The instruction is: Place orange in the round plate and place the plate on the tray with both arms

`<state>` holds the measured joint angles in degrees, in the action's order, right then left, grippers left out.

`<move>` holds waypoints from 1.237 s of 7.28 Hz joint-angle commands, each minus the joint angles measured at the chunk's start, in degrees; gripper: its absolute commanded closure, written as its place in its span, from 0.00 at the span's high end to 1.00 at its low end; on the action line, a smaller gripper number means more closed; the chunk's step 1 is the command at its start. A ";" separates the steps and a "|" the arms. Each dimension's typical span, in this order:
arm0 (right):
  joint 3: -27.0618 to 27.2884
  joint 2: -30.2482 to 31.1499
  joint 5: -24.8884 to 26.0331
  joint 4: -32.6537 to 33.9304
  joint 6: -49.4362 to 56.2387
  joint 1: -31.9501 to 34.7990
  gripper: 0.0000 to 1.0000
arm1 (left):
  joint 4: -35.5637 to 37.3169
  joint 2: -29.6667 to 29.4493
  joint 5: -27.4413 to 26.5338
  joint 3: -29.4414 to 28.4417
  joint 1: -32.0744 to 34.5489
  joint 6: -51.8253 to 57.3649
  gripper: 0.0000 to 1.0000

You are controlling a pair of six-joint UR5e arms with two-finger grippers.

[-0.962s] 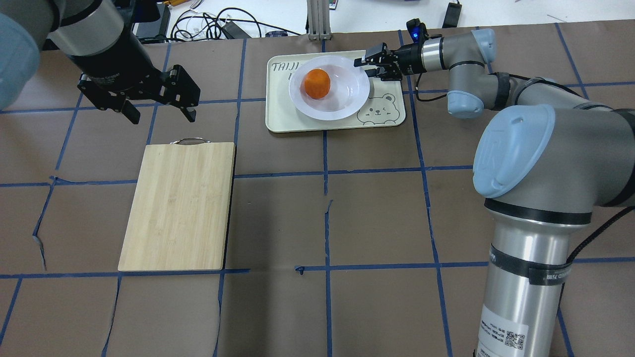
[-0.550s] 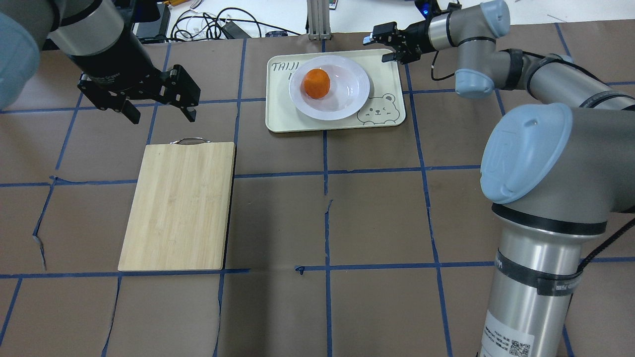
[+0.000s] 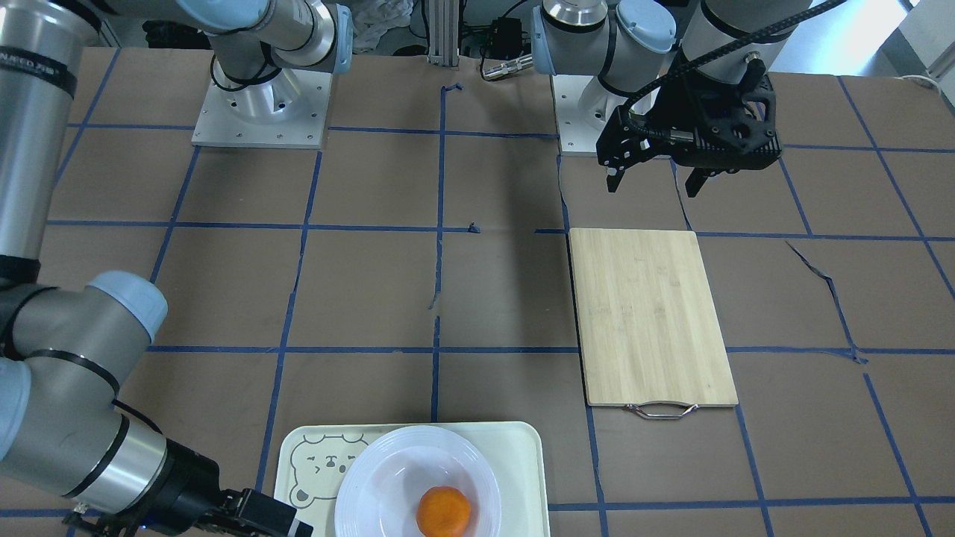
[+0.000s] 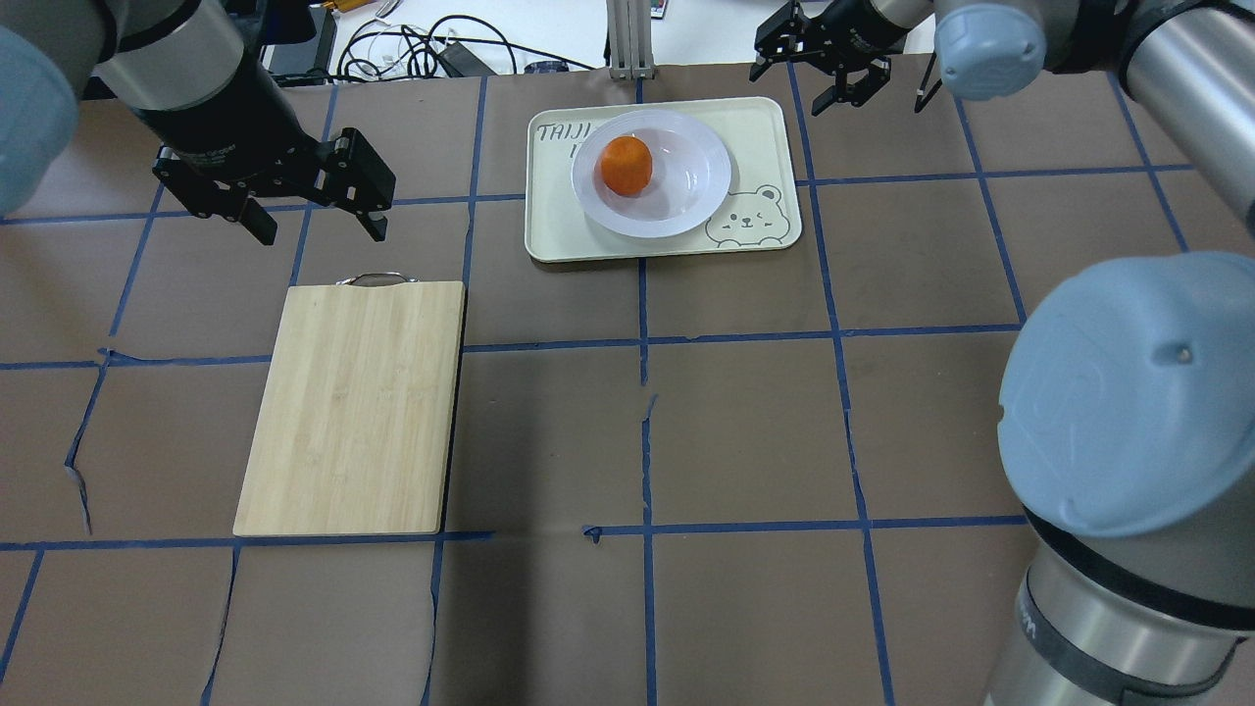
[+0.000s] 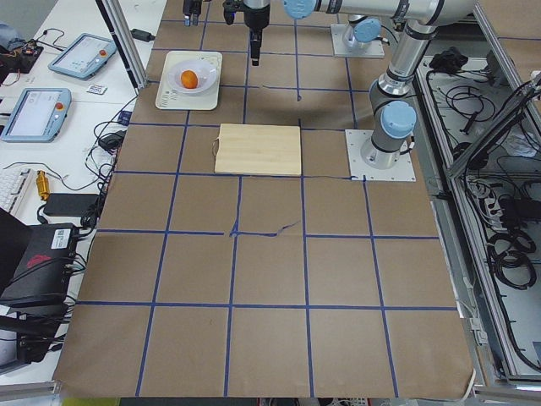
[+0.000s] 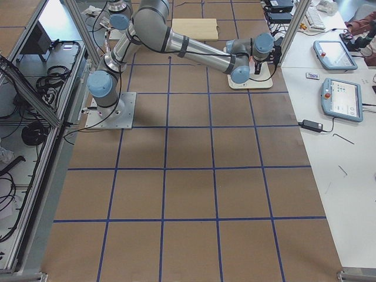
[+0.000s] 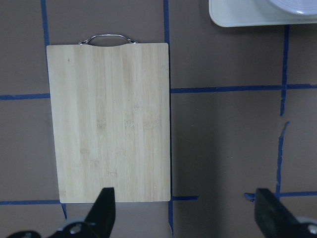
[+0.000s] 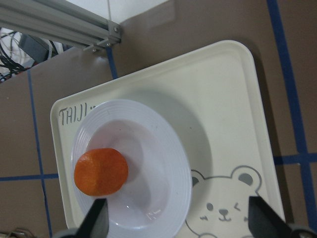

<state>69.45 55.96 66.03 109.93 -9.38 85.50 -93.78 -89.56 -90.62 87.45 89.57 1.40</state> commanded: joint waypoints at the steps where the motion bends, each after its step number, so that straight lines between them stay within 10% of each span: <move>1: 0.16 8.17 10.65 -17.48 -0.11 0.80 1.00 | 0.00 0.00 0.00 0.00 -0.01 0.09 1.00; 5: 9.44 21.09 23.24 -25.20 0.42 4.57 1.00 | 0.00 0.00 0.00 0.00 -0.01 0.09 1.00; 9: 12.99 28.49 23.53 -24.41 0.24 5.11 1.00 | 0.00 0.00 0.00 0.00 -0.01 0.00 1.00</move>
<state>81.93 82.27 89.55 85.47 -8.98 90.44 -93.78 -89.56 -90.61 87.45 89.56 1.41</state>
